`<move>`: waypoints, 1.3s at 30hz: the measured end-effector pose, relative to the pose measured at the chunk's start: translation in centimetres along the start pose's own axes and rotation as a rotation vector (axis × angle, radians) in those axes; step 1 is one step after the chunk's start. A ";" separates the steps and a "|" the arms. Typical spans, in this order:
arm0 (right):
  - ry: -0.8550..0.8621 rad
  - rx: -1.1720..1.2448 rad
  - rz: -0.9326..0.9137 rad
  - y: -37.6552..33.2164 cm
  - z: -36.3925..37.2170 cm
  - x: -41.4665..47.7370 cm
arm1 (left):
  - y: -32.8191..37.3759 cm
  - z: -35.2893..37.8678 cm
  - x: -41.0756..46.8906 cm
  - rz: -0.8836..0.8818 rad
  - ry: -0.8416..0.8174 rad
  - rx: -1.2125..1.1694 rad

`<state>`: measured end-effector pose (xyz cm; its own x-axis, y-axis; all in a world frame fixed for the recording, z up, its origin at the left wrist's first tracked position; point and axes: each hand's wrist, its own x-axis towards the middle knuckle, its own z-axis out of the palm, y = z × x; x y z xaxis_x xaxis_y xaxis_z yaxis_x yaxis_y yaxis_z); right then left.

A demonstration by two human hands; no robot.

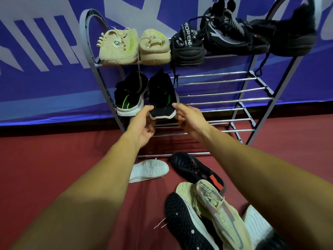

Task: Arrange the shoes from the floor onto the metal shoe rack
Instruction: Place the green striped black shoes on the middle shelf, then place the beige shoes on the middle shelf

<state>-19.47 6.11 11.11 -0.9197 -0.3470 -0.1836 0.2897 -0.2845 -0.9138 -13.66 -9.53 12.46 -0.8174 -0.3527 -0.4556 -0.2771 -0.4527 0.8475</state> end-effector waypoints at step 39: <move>-0.385 -1.690 0.443 10.8 -17.7 -9.9 | -19.1 4.1 -3.5 0.104 -0.429 1.591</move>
<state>-11.94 22.27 -3.30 -0.6770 -0.3742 -0.6337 -0.3132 0.9257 -0.2121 -7.58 3.75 -1.05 -0.8607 0.0348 -0.5079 -0.2013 0.8931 0.4022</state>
